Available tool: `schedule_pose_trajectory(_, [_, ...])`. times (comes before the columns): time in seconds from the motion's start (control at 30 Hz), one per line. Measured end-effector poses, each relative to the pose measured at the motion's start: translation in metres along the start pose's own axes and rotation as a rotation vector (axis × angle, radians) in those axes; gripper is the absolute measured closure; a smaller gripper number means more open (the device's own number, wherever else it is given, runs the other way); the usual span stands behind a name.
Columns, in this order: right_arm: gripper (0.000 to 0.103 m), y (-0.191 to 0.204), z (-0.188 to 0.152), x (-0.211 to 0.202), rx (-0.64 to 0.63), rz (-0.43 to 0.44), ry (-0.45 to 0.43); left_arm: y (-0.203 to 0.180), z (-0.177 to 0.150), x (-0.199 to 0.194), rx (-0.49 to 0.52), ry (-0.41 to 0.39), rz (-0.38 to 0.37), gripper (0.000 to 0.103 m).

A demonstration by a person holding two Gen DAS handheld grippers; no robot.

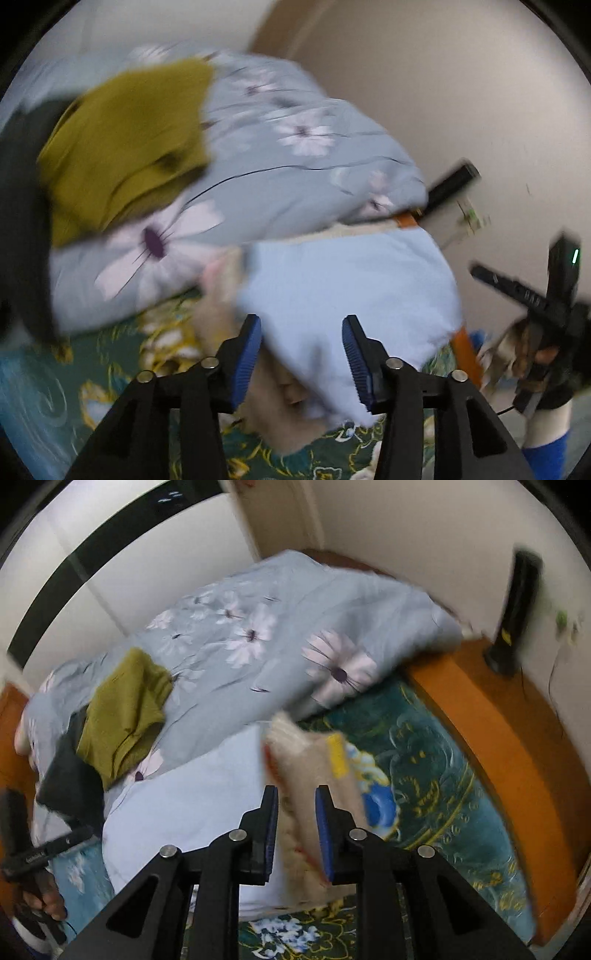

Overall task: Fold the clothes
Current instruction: 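Lower the folded sweatshirt onto the stack of folded clothes with both grippers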

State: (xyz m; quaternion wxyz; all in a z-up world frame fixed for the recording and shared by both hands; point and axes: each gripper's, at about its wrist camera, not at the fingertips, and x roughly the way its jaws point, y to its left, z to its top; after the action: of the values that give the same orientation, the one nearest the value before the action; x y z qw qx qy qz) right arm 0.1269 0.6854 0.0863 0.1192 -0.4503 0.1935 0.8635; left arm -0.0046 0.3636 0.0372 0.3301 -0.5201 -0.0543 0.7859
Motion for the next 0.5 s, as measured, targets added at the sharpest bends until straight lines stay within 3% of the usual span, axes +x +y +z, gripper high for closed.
schedule_pose_trajectory(0.03, [0.066, 0.013, -0.001, 0.000, -0.029, 0.024, -0.008, -0.013, 0.000, 0.004, 0.048, -0.006, 0.012, 0.049])
schedule_pose_trajectory(0.07, [0.062, 0.025, -0.004, 0.000, -0.055, 0.045, -0.014, -0.026, -0.001, 0.009, 0.097, -0.018, 0.031, 0.049])
schedule_pose_trajectory(0.2, [0.061, 0.056, -0.025, 0.010, -0.166, 0.087, -0.011, -0.050, -0.015, 0.023, 0.216, -0.032, 0.072, 0.049])
schedule_pose_trajectory(0.3, [0.061, 0.048, -0.050, 0.020, -0.224, 0.058, 0.005, -0.046, -0.029, 0.037, 0.252, -0.015, 0.058, 0.049])
schedule_pose_trajectory(0.5, [0.061, 0.013, -0.075, 0.031, -0.145, 0.077, -0.003, -0.041, -0.049, 0.052, 0.287, -0.024, 0.074, 0.048])
